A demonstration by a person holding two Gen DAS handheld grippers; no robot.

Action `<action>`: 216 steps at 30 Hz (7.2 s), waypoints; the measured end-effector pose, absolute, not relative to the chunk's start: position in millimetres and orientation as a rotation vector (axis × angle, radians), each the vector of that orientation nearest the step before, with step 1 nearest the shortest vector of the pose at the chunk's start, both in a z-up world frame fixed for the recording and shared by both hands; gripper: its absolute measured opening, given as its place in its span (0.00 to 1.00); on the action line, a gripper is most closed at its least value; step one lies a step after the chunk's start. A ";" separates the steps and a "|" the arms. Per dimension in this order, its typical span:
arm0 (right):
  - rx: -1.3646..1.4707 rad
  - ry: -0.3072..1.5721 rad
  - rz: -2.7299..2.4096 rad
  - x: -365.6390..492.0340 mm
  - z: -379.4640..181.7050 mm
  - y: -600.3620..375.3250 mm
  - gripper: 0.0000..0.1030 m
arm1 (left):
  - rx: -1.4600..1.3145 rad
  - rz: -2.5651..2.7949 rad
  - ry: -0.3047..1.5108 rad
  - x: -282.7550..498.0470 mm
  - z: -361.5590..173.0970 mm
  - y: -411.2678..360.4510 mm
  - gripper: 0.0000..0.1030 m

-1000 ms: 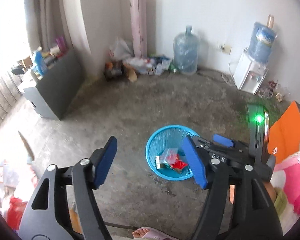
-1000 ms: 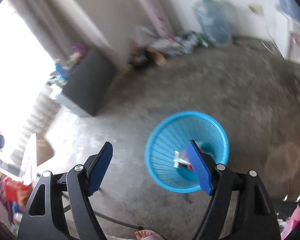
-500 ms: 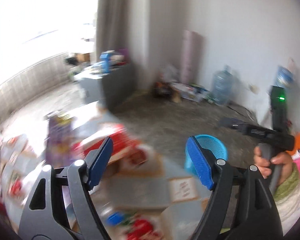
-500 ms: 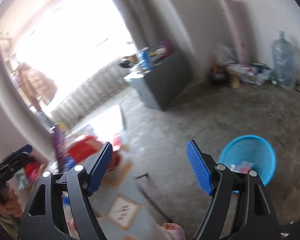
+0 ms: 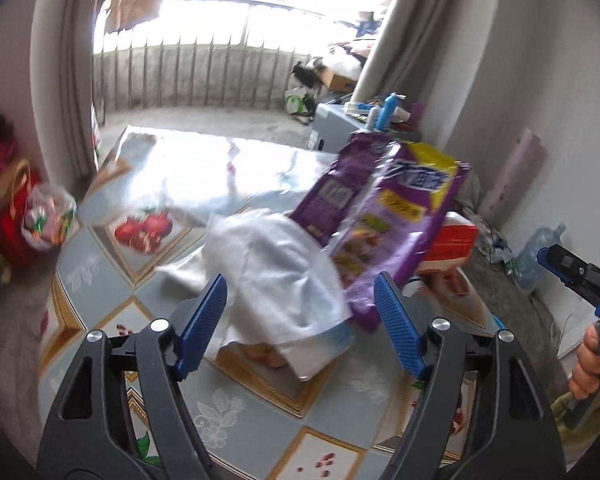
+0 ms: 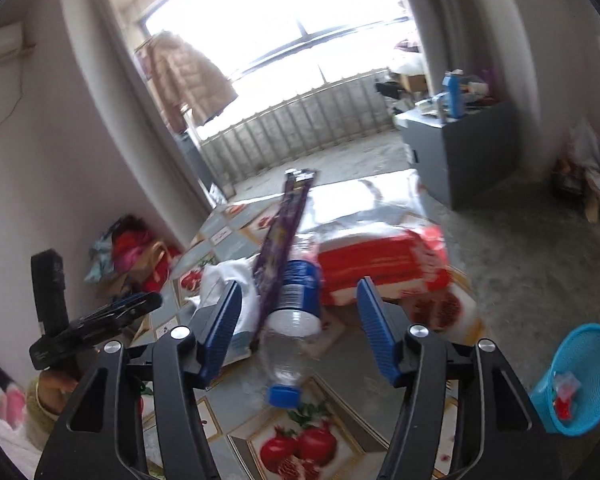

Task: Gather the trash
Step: 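Swing both tools back toward the table, then grasp the white tissue with the left tool while the right tool grasps the light-blue paper box, then carry tissue and box over the wastebasket and open both tools to drop them, then swing both tools back toward the table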

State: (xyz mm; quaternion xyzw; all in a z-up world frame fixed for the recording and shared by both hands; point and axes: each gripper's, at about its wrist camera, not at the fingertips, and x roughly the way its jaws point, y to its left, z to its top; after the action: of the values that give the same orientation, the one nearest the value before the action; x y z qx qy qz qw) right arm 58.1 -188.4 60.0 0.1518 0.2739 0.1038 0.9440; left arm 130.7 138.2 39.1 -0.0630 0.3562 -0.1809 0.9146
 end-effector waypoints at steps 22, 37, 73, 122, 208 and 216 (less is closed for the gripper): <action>0.225 0.778 0.370 125.1 16.0 -89.6 0.28 | 0.102 -0.256 0.833 203.4 -37.2 102.4 0.01; 0.225 0.790 0.390 125.3 14.0 -79.6 0.28 | -0.108 -0.266 0.786 163.0 0.5 162.3 0.00; 0.164 0.839 0.434 149.9 5.3 -55.5 0.30 | -0.020 -0.145 0.725 161.3 12.5 193.6 0.00; -0.146 1.015 0.262 237.4 -32.1 25.5 0.69 | -0.080 -0.116 0.784 148.1 -17.7 214.9 0.00; 1.023 0.563 -0.710 -62.0 -124.5 -530.2 0.80 | 0.463 -1.087 0.816 93.4 10.9 -397.3 0.65; 0.743 0.537 -0.627 -44.4 -30.5 -447.2 0.88 | 0.385 -1.046 0.678 64.7 77.0 -295.8 0.83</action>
State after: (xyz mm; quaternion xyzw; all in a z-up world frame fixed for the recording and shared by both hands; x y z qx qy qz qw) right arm -44.4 -447.2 -30.5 0.3527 0.2548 -0.2976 0.8498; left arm 64.7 -295.8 77.0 0.1790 0.3156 -0.4866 0.7947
